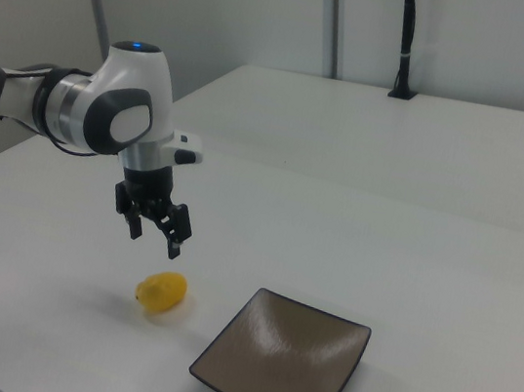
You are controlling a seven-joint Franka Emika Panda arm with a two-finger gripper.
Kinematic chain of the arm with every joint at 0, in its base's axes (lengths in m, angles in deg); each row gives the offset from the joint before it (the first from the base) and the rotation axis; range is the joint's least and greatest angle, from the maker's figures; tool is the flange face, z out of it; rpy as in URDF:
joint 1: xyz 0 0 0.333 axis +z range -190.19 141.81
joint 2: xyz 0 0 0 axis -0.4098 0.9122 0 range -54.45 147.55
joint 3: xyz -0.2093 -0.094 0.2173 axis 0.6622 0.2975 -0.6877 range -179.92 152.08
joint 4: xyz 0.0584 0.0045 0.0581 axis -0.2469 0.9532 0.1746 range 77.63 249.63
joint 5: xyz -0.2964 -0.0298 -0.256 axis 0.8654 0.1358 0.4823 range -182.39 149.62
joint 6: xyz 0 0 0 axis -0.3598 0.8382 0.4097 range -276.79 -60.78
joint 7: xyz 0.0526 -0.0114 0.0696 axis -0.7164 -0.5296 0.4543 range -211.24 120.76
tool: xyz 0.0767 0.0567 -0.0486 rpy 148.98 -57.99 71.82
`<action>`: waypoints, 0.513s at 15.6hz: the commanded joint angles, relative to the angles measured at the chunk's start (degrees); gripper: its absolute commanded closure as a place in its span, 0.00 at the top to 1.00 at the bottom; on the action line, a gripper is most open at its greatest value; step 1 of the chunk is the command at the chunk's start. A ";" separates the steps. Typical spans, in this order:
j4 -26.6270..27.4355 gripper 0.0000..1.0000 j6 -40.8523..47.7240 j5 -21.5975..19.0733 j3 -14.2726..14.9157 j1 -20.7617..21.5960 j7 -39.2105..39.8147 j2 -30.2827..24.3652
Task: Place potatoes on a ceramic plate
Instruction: 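Move the open gripper over the yellow potato and lower toward it, then close the gripper around the yellow potato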
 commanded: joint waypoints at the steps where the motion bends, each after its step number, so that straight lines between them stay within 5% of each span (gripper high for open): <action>1: 5.48 1.00 -8.13 -2.14 0.15 0.12 -6.54 -0.63; 8: 8.03 1.00 -14.12 -2.58 0.15 0.39 -9.89 2.27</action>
